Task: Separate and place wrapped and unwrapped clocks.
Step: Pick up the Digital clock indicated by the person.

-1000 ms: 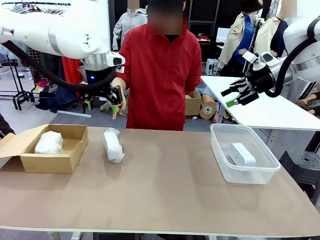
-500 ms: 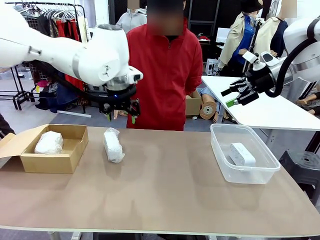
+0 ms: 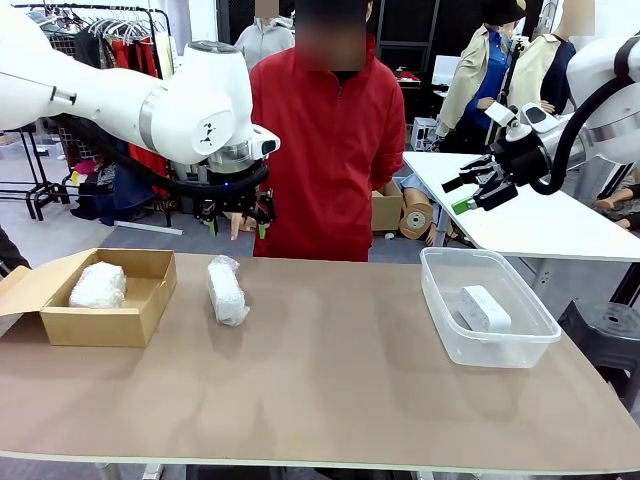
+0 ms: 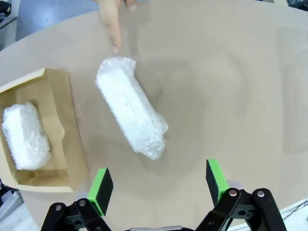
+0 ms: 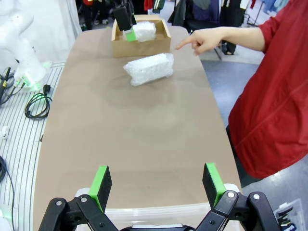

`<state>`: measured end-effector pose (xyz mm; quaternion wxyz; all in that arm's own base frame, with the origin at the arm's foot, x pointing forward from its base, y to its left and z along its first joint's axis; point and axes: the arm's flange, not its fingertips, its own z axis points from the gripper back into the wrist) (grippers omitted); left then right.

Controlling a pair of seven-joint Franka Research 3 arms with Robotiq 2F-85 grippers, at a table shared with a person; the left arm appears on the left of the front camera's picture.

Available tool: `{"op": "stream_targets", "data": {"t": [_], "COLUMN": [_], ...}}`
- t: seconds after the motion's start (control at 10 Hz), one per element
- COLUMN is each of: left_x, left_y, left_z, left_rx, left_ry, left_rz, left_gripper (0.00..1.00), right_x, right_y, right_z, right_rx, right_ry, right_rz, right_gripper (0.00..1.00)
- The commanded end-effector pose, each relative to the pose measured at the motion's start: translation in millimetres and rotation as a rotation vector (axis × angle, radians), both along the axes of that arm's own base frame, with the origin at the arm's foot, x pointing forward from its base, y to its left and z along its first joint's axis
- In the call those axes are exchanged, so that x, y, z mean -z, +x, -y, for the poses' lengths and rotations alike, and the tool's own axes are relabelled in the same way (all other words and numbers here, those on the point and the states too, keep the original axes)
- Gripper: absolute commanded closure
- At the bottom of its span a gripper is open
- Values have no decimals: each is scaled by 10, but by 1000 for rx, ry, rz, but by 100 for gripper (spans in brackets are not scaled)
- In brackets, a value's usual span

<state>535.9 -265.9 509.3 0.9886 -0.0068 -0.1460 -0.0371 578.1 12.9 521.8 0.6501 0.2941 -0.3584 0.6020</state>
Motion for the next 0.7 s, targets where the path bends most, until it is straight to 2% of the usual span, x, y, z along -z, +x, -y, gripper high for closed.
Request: {"op": "stream_targets", "data": {"t": [0.0,0.3,0.4,0.6], "left_x": [11,1,64,109], "left_y": [-32,-3,26,47], "left_z": [-19,8,88,200], "left_rx": [0,1,-24,-118], "left_ry": [4,0,-8,-37], "left_rz": [-5,0,-42,-80], "left_gripper": [0,0,0,0], "right_x": [-23,-23,-23,-23], "right_y": [-8,-8,-8,-8], "right_z": [-3,-3,-3,-3], "right_rx": [-2,-2,-2,-2], "right_ry": [2,2,2,2], "right_rz": [16,16,16,16], "right_gripper": [0,0,0,0]}}
